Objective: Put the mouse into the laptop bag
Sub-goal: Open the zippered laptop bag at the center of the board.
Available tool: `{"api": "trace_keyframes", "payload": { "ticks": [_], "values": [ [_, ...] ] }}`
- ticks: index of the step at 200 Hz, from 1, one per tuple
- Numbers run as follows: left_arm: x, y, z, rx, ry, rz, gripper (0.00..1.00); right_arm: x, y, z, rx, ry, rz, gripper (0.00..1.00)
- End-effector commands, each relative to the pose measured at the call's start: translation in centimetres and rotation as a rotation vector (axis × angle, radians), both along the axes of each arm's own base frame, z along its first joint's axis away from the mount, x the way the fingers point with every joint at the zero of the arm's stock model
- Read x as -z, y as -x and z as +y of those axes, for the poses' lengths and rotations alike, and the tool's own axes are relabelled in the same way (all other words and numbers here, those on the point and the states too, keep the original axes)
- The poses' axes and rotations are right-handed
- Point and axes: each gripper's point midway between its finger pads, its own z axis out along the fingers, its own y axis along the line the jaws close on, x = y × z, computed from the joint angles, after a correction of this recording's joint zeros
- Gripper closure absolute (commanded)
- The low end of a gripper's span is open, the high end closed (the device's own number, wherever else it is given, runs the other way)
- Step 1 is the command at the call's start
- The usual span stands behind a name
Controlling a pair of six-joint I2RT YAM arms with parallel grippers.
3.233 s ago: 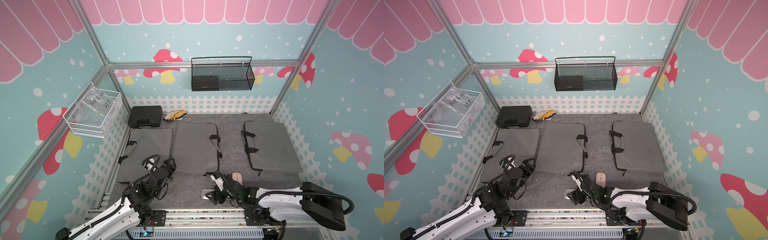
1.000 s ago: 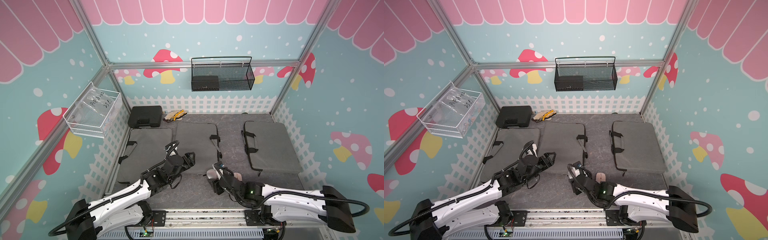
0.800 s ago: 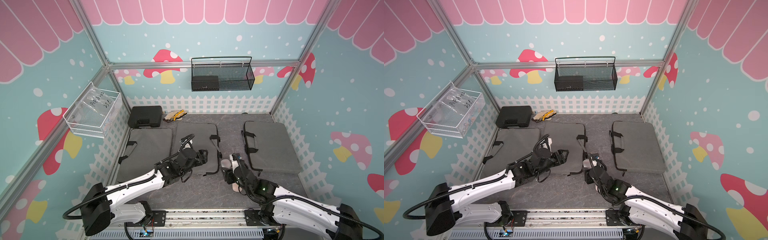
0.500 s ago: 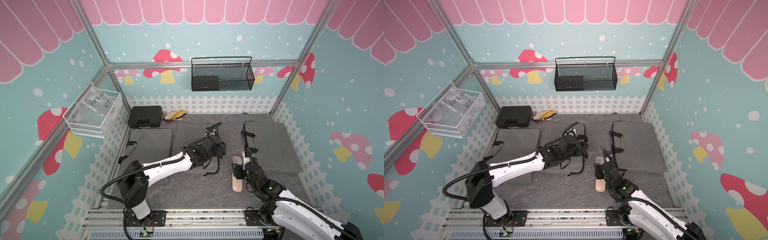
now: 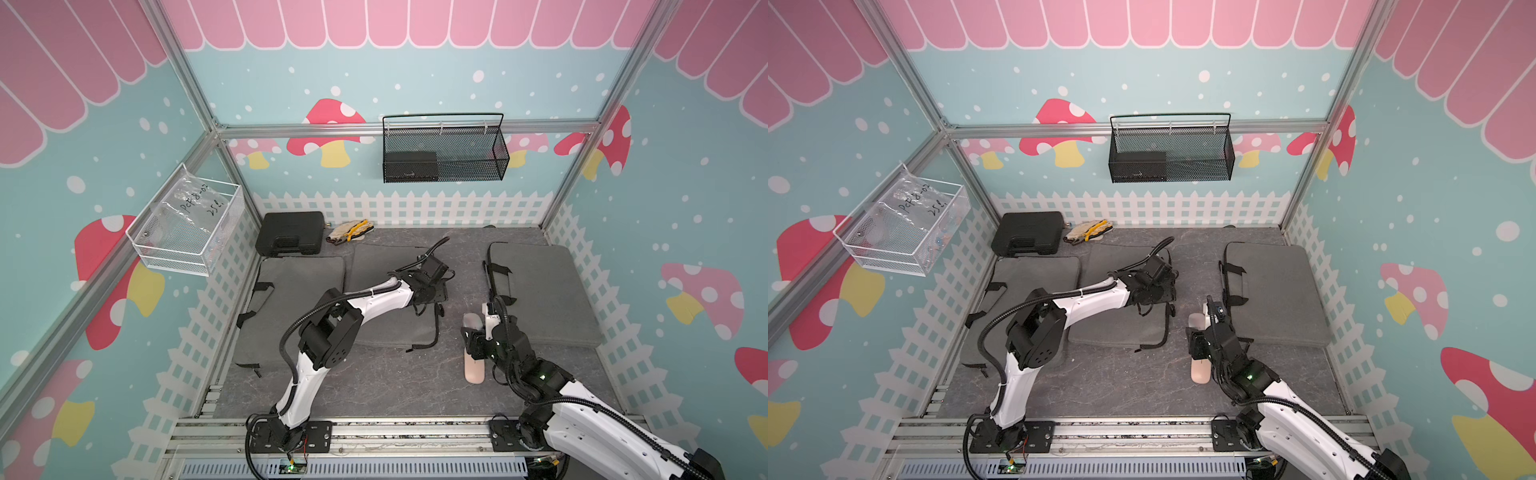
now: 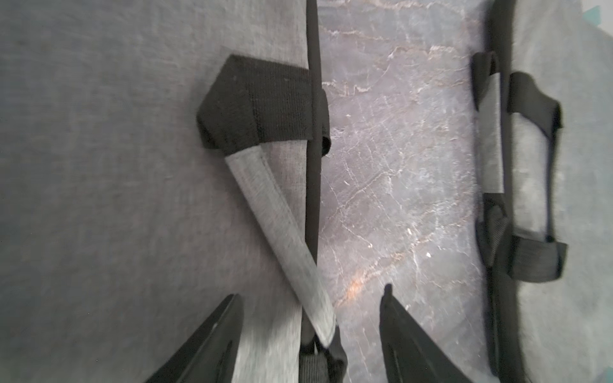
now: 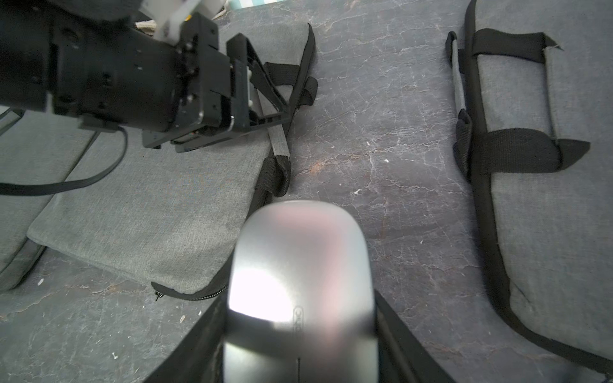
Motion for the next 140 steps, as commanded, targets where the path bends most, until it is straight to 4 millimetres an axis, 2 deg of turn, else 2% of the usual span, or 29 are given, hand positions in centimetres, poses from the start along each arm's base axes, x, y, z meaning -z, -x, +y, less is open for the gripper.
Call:
{"api": "trace_keyframes", "payload": {
  "ticks": [1,21,34,54,75,81,113,140],
  "values": [
    [0.8,-0.6,0.6,0.003,-0.035,0.038,0.32,0.0,0.0,0.1,-0.014,-0.006,-0.016,0.62],
    [2.2,-1.2,0.5,0.002,-0.052,0.061,0.32,-0.2,0.1,0.0,-0.016,-0.012,-0.025,0.62],
    [2.9,-1.5,0.3,0.007,-0.056,0.077,0.38,-0.2,0.1,0.1,-0.018,-0.013,-0.025,0.62],
    [3.6,-2.0,0.2,0.012,-0.063,0.093,0.62,0.0,0.1,0.1,-0.019,-0.010,-0.018,0.62],
    [3.2,-2.4,0.5,0.014,-0.060,0.091,0.94,0.0,0.1,0.3,-0.029,-0.013,-0.016,0.63],
    [2.9,-2.5,0.8,0.012,-0.062,0.089,1.00,0.0,0.1,0.3,-0.029,-0.015,-0.017,0.63],
    [-0.9,-3.3,2.3,-0.002,-0.024,0.061,1.00,0.0,-0.7,1.1,-0.034,-0.039,-0.026,0.62],
    [-5.0,-3.3,3.1,0.007,0.023,0.022,1.00,0.8,-2.8,2.8,-0.057,-0.040,0.005,0.65]
  ]
}}
